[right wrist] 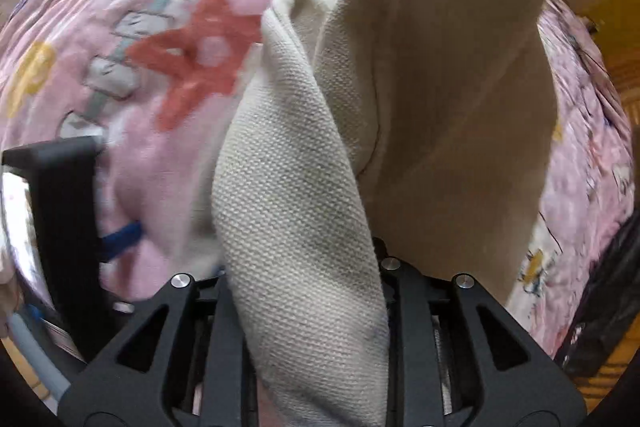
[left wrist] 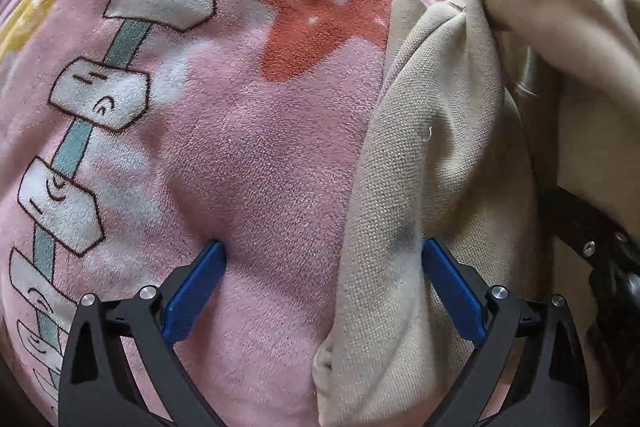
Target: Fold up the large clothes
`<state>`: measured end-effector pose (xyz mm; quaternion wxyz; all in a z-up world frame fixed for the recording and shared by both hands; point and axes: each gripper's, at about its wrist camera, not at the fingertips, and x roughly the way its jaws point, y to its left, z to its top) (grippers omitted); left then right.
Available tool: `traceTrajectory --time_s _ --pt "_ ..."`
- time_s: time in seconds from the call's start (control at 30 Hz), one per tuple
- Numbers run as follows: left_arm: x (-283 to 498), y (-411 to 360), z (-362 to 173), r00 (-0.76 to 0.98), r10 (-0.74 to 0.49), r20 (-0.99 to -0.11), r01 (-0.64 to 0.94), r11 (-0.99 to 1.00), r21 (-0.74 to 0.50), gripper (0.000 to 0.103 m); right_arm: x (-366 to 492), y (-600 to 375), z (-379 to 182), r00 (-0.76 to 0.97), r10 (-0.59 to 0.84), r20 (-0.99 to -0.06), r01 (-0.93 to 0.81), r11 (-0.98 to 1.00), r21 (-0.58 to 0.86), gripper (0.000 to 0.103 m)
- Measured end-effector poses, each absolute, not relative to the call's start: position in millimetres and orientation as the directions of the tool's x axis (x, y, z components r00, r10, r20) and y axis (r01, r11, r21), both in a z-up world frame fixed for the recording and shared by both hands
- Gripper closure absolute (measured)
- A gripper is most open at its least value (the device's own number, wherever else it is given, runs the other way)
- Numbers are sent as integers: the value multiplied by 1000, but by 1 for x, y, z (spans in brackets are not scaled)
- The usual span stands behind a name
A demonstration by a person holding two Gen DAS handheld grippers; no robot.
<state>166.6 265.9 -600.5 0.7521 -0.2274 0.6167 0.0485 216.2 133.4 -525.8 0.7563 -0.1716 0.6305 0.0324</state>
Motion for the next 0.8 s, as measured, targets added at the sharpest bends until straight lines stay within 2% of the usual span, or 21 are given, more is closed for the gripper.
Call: traceTrajectory --time_s 0.03,0.1,0.17,0.2,0.33,0.37,0.4,0.5,0.6,0.63,0.8 --pt "166 268 -603 234 -222 -947 -361 884 -297 8 217 136 -535 175 -141 -975 -263 947 -184 76" --pt "165 273 -608 243 -260 -934 -381 860 -339 7 222 132 -551 102 -115 -988 -235 962 -136 62" --pt "167 274 -607 245 -265 -933 -370 864 -342 7 224 127 -548 102 -108 -989 -208 970 -128 53" --pt "167 274 -606 246 -272 -930 -367 862 -349 7 223 124 -543 98 -96 -990 -187 976 -113 45" --pt "165 283 -600 251 -288 -924 -368 855 -366 8 213 110 -503 130 -2 -992 -154 988 -22 26" --pt "165 283 -597 248 -276 -929 -361 863 -353 8 210 107 -494 136 34 -990 -153 988 13 15" --pt "166 281 -594 243 -268 -932 -354 870 -343 8 208 105 -486 136 74 -988 -155 987 53 11" --pt "171 279 -587 233 -259 -937 -353 876 -330 8 200 95 -459 143 128 -981 -159 982 105 11" --pt "175 281 -583 224 -266 -938 -388 858 -336 8 195 71 -427 126 288 -949 -115 955 275 11" --pt "174 282 -580 223 -264 -938 -401 852 -335 8 194 59 -412 118 381 -917 -102 923 370 11" --pt "174 286 -569 219 -256 -942 -401 856 -326 8 188 5 -359 203 561 -803 -90 827 555 11"
